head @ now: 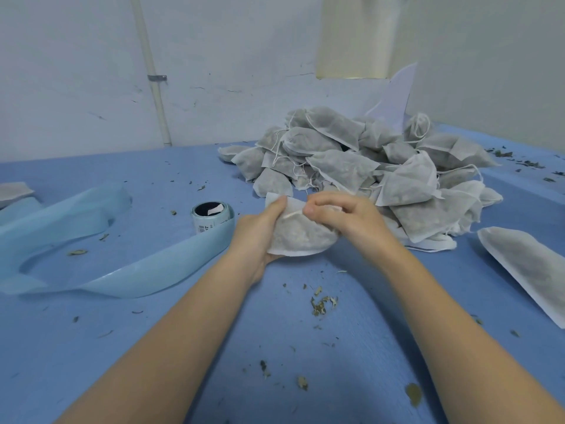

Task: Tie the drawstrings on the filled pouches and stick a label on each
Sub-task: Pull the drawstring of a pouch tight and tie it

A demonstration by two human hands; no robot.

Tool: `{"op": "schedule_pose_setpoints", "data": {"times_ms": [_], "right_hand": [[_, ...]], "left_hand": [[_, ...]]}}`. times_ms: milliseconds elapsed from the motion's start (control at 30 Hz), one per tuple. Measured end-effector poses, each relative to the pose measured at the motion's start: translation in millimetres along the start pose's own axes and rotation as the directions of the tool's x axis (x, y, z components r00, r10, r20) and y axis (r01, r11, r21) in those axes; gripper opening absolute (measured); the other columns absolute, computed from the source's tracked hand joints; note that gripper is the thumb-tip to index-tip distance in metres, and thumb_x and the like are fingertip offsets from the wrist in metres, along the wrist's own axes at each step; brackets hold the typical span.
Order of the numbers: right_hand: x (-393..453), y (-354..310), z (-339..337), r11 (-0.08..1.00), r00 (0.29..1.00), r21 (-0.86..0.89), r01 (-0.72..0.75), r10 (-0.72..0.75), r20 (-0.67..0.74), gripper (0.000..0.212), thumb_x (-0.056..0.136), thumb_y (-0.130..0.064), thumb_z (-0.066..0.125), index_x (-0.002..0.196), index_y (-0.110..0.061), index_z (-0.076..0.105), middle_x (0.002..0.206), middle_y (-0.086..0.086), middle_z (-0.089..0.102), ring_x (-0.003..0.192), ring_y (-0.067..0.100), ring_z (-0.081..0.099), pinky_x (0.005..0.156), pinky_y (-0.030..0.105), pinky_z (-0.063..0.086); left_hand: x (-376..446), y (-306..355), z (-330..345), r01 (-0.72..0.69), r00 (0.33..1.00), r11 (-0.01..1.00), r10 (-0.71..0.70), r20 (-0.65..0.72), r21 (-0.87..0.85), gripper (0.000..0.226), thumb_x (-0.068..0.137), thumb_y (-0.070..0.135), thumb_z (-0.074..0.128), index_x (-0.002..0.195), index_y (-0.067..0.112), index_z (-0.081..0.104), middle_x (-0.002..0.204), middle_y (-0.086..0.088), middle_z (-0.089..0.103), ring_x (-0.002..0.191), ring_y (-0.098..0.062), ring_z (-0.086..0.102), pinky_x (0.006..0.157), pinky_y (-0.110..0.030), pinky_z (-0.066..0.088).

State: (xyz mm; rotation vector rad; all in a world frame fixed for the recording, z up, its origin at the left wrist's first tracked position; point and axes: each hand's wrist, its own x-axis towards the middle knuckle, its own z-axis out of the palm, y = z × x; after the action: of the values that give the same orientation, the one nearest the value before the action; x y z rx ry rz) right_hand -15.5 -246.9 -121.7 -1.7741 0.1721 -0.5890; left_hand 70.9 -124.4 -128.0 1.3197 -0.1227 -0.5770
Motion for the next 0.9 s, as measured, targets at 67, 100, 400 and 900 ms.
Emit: {"op": "schedule_pose_setpoints", "data": {"times_ms": [67, 100, 400, 900], "right_hand": [[-1, -1, -1, 0.999, 1.000, -0.046, 0.007, -0.006, 0.022, 0.014, 0.079, -0.015, 0.076, 0.069, -0.025, 0.075, 0.083, -0.014, 0.071, 0.077, -0.002, 0.060, 0.068, 0.008, 0.045], [-1, -1, -1, 0.998, 1.000, -0.065, 0.009, -0.008, 0.021, 0.013, 0.079, -0.016, 0.076, 0.070, -0.025, 0.075, 0.085, -0.010, 0.072, 0.078, 0.002, 0.059, 0.069, 0.010, 0.045], [4, 0, 4, 0.995, 0.995, -0.090, -0.031, 0.022, -0.096, 0.005, 0.081, -0.025, 0.075, 0.077, -0.028, 0.077, 0.088, 0.003, 0.074, 0.080, 0.014, 0.059, 0.079, 0.029, 0.046], [8, -3, 11, 0.999, 0.995, -0.044, -0.012, 0.008, -0.104, 0.004, 0.081, -0.023, 0.074, 0.081, -0.022, 0.077, 0.091, -0.007, 0.074, 0.092, 0.005, 0.066, 0.083, 0.017, 0.047]], "left_hand": [[-2, 3, -2, 0.017, 0.997, 0.998, -0.013, 0.075, -0.059, 0.058, 0.078, 0.052, 0.067, 0.114, 0.007, 0.061, 0.106, -0.011, 0.070, 0.094, -0.026, 0.068, 0.086, -0.042, 0.054], [-3, 4, -2, 0.003, 0.995, 1.000, 0.000, 0.101, -0.030, 0.067, 0.069, 0.057, 0.071, 0.112, 0.007, 0.062, 0.105, -0.011, 0.071, 0.095, -0.026, 0.069, 0.088, -0.042, 0.053], [-2, 10, -10, -0.264, 0.964, 0.925, 0.244, 0.107, 0.274, 0.013, 0.079, 0.014, 0.073, 0.085, 0.002, 0.070, 0.077, -0.006, 0.071, 0.064, -0.010, 0.067, 0.058, -0.016, 0.052], [-11, 29, -15, -0.204, 0.960, 0.935, 0.133, 0.246, 0.290, 0.020, 0.078, 0.015, 0.073, 0.094, 0.003, 0.070, 0.095, -0.011, 0.073, 0.090, -0.022, 0.069, 0.089, -0.032, 0.052]]}}
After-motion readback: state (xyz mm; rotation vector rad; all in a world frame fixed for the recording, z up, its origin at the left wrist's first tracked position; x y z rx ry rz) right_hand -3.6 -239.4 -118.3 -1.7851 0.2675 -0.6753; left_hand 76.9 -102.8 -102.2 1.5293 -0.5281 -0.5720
